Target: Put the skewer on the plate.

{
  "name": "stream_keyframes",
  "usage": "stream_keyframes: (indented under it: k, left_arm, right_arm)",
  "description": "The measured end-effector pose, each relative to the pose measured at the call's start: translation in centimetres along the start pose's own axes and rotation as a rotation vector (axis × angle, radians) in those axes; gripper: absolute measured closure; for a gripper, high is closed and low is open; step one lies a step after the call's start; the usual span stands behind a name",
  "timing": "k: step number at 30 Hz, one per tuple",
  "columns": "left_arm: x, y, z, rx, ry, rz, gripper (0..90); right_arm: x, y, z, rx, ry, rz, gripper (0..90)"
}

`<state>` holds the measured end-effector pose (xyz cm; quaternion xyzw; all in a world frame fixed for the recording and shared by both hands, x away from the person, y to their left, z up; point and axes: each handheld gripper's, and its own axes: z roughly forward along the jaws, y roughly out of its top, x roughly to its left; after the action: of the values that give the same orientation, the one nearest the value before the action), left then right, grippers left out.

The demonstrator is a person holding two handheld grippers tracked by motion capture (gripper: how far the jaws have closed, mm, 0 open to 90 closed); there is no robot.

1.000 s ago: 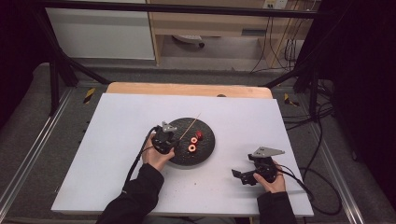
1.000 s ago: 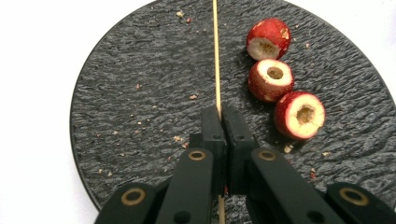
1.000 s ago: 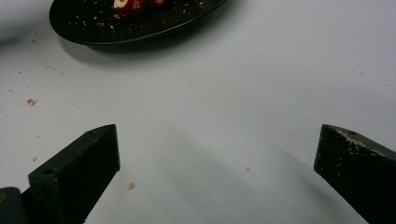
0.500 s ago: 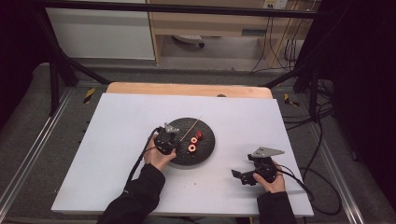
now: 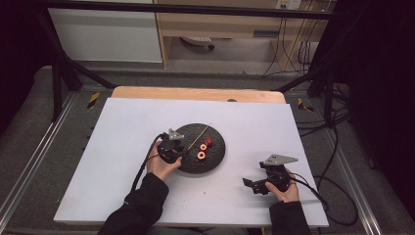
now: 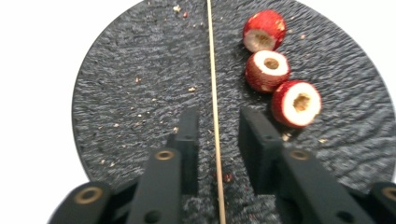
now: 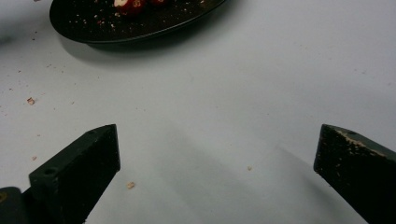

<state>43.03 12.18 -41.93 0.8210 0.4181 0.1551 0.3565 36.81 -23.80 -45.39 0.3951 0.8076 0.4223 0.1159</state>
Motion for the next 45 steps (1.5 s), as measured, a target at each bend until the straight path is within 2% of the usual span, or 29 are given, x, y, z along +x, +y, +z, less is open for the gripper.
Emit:
stream_keyframes:
  k: [2, 7, 9, 11, 14, 20, 26, 32, 38, 45]
  left_arm:
    - [0.1, -0.1, -0.6, -0.013, -0.005, 0.010, 58.2]
    - [0.5, -0.8, -2.1, -0.033, -0.057, 0.031, 42.9]
    - [0.9, -1.3, -2.7, -0.035, -0.080, 0.040, 37.6]
    - [1.2, -1.8, -3.3, -0.036, -0.082, 0.056, 33.6]
    - [1.7, -2.7, -4.1, -0.045, -0.117, 0.075, 25.6]
    - [2.9, -5.1, -5.6, -0.068, -0.125, 0.102, 13.1]
    - [4.2, -7.2, -7.3, -0.097, -0.100, 0.097, 6.9]
    - [5.4, -9.5, -8.5, -0.125, -0.094, 0.085, 5.8]
    - [6.5, -11.6, -9.0, -0.121, -0.086, 0.072, 5.7]
    - [7.6, -13.1, -9.4, -0.113, -0.058, 0.060, 6.5]
  right_arm:
    - [0.0, 0.0, 0.0, -0.001, 0.000, 0.000, 1.6]
    - [0.0, 0.0, -0.1, -0.004, -0.001, -0.002, 1.6]
    - [0.0, 0.0, -0.1, -0.004, -0.001, -0.003, 1.6]
    - [0.0, 0.0, -0.1, -0.004, -0.001, -0.003, 1.5]
    - [0.0, 0.0, -0.1, -0.004, -0.001, 0.001, 1.5]
    - [0.0, 0.0, -0.1, -0.001, -0.001, 0.002, 1.4]
    - [0.0, 0.0, 0.0, 0.000, 0.001, 0.000, 1.3]
    - [0.0, -0.1, 0.0, 0.005, 0.001, -0.001, 1.0]
    - [0.1, -0.1, 0.0, 0.011, 0.002, -0.003, 0.9]
    - [0.3, -0.2, -0.1, 0.020, 0.008, -0.010, 0.9]
